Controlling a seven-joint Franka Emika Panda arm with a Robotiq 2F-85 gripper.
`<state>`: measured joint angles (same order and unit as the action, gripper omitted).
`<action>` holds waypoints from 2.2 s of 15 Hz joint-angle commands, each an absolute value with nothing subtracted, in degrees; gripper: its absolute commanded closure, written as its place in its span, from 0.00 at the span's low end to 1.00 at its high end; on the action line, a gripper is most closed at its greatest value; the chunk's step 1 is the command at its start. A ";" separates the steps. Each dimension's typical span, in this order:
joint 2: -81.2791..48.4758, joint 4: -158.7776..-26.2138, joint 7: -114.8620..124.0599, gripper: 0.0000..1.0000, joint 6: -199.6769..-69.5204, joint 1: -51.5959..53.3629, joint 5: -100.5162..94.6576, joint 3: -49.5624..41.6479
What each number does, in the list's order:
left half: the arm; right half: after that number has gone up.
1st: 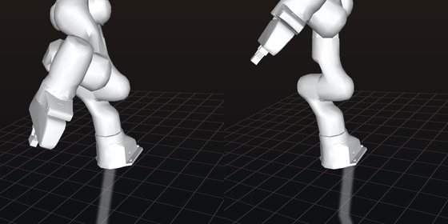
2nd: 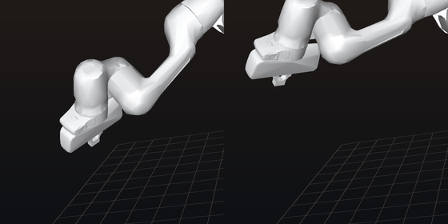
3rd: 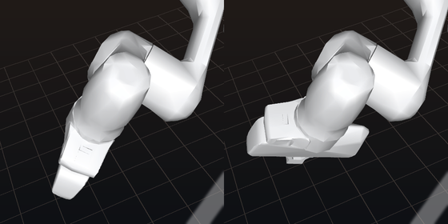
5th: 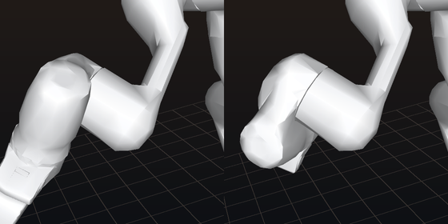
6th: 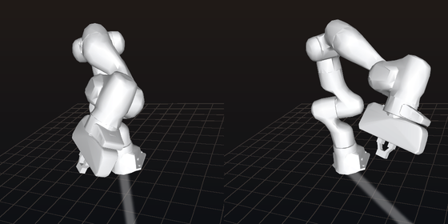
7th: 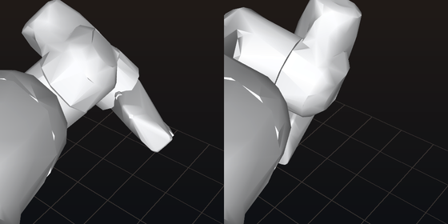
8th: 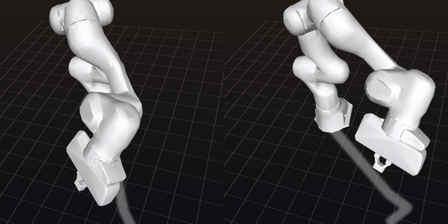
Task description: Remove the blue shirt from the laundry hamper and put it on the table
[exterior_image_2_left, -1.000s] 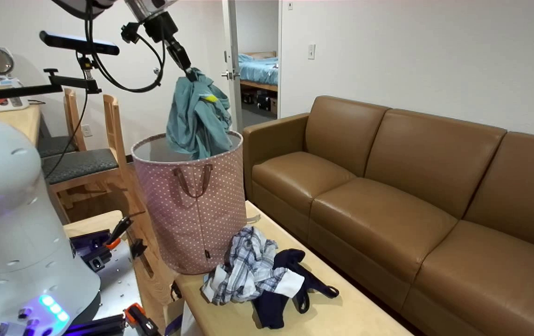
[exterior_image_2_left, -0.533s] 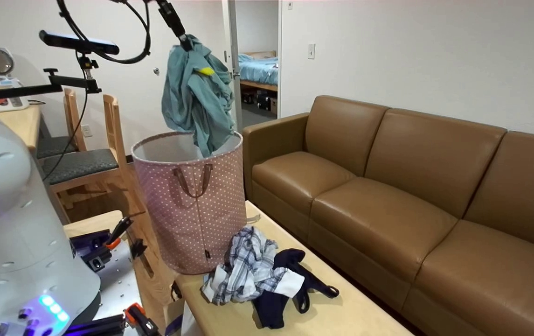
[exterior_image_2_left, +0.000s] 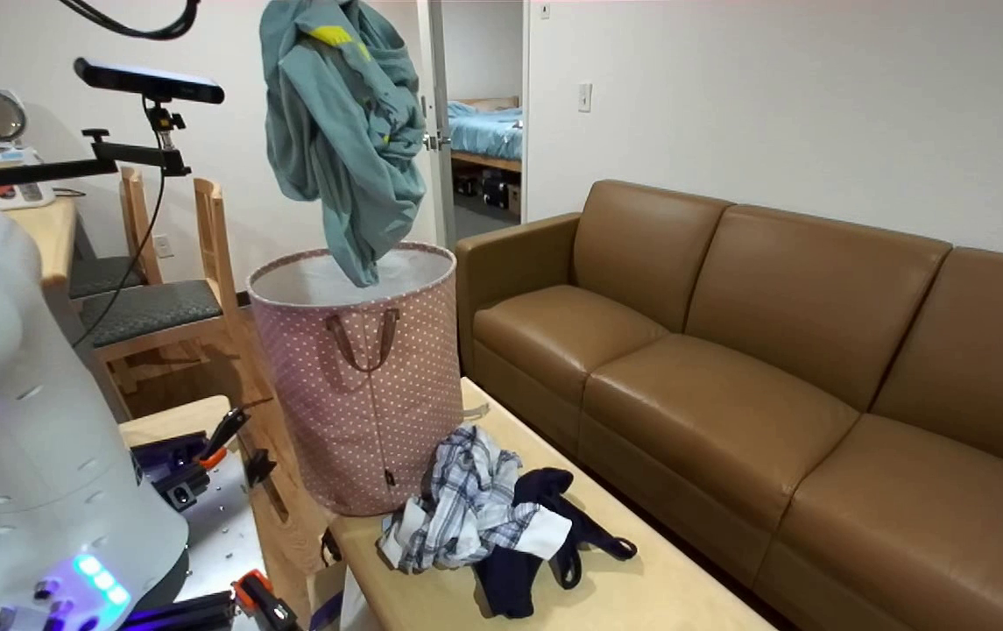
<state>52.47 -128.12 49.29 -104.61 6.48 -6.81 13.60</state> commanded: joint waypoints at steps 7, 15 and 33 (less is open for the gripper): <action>54.93 -140.84 49.76 0.98 -115.40 -4.94 -4.28 10.60; 34.29 -157.20 50.54 0.98 -149.61 -6.52 -3.21 12.15; -0.58 -159.35 73.17 0.98 -167.58 -16.11 -29.98 15.06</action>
<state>-1.30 -159.35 69.56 -170.50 -15.04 -24.60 16.86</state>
